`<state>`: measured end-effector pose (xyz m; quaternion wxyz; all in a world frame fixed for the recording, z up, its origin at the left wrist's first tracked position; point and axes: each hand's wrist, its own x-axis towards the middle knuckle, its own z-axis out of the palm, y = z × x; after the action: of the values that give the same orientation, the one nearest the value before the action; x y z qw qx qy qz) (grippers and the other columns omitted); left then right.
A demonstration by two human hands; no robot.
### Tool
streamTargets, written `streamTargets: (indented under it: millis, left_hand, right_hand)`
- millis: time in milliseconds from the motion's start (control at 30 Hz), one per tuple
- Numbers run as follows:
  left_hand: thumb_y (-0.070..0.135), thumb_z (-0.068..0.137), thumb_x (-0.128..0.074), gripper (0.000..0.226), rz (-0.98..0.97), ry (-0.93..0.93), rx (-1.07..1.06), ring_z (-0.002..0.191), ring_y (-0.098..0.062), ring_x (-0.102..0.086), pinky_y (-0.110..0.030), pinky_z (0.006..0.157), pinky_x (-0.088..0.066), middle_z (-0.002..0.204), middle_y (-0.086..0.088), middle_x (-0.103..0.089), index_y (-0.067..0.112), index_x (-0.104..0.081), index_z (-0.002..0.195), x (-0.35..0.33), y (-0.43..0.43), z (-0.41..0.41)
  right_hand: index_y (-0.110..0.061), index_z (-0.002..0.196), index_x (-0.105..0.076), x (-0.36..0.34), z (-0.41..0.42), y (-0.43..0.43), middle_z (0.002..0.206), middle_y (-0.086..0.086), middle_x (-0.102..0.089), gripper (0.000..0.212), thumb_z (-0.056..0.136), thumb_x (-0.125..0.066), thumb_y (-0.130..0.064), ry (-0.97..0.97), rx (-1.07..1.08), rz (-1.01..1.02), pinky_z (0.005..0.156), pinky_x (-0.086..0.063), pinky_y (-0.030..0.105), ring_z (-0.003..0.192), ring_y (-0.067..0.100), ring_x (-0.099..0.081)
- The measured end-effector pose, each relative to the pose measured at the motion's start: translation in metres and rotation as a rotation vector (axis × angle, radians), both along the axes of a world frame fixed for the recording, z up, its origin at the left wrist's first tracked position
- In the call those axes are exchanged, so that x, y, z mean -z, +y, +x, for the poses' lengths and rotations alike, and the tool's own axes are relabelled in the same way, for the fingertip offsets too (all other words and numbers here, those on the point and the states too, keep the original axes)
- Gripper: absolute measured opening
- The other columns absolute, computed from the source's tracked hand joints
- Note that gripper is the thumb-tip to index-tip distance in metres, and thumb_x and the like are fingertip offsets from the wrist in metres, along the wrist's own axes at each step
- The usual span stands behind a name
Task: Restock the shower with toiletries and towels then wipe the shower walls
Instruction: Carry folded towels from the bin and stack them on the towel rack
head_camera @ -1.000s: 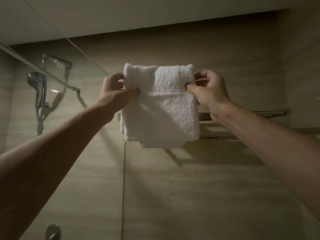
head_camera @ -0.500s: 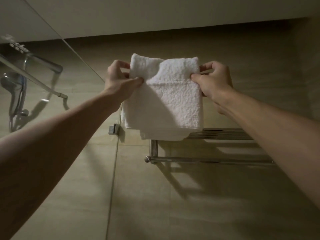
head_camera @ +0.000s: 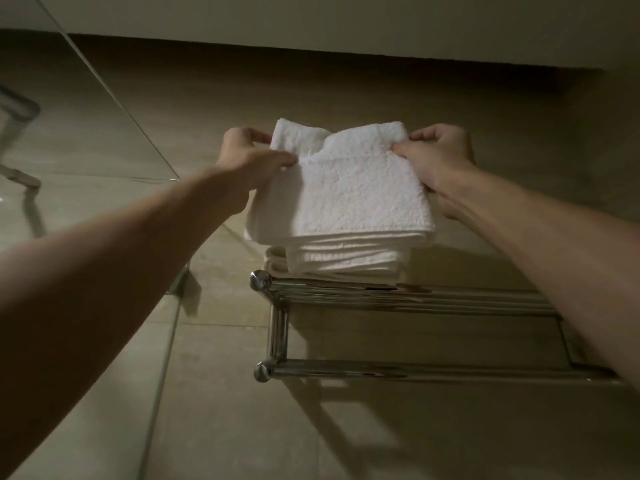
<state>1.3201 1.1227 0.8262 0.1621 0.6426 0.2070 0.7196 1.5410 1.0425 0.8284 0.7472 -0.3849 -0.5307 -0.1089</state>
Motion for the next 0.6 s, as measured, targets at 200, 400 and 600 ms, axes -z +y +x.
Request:
streamTargets:
  millis: [200,400,600]
  left_hand:
    - [0.016,0.087,-0.077,0.024,-0.146,0.192,-0.04,0.084,-0.017,-0.067,-0.025,0.061,-0.055,0.095,-0.004,-0.067,0.014,-0.061,0.105,0.013,0.037,0.009]
    - [0.034,0.092,-0.069,0.034,-0.31,0.43,-0.093,0.083,-0.024,-0.068,-0.032,0.075,-0.054,0.102,-0.014,-0.073,0.003,-0.069,0.106,0.022,0.06,0.003]
    - [0.044,0.096,-0.062,0.036,-0.347,0.608,-0.074,0.087,-0.024,-0.071,-0.034,0.083,-0.057,0.103,-0.011,-0.073,0.011,-0.068,0.109,0.026,0.031,-0.003]
  right_hand:
    - [-0.007,0.114,-0.069,0.004,0.012,0.035,0.087,0.003,-0.067,0.033,0.084,-0.078,-0.017,0.013,0.033,-0.259,0.052,-0.048,0.022,0.067,0.013,-0.063]
    - [-0.008,0.109,-0.067,0.019,0.014,0.055,0.099,0.009,-0.073,0.029,0.093,-0.067,-0.032,-0.169,0.217,-0.63,0.048,-0.051,0.023,0.066,0.016,-0.069]
    - [-0.007,0.095,-0.071,0.034,0.0,0.031,0.084,0.004,-0.072,0.018,0.091,-0.068,-0.024,-0.431,0.353,-0.715,0.039,-0.043,0.018,0.055,0.01,-0.063]
